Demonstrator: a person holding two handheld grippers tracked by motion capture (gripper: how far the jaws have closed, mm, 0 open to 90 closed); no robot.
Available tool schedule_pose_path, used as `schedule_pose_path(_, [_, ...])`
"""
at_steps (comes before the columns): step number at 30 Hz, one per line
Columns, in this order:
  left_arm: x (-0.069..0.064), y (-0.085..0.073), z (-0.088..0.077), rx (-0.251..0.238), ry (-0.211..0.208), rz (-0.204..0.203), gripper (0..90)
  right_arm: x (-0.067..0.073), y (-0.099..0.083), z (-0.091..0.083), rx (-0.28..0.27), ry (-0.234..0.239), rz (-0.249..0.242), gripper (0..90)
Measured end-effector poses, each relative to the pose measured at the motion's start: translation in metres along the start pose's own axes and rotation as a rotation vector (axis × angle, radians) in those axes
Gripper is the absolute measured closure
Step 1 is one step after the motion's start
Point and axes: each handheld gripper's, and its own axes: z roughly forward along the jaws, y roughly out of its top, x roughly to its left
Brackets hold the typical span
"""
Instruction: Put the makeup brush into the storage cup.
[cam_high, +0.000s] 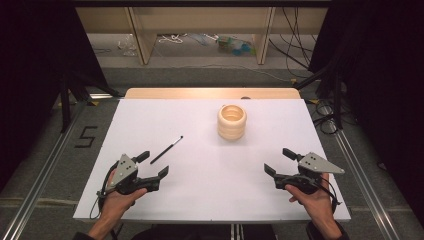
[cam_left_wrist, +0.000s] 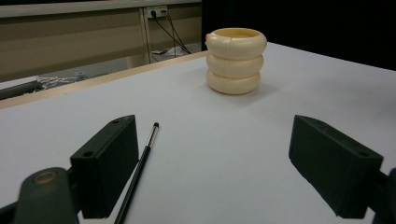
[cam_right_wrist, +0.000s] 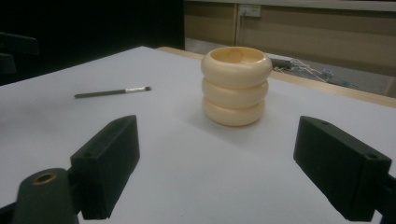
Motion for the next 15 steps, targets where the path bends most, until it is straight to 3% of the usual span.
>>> schedule_pose_path(15, [0.0008,0.0009,0.0009,0.018,0.000,0.000,15.8,-0.0002,-0.0004,0.0008,-0.002,-0.003,0.002,15.5])
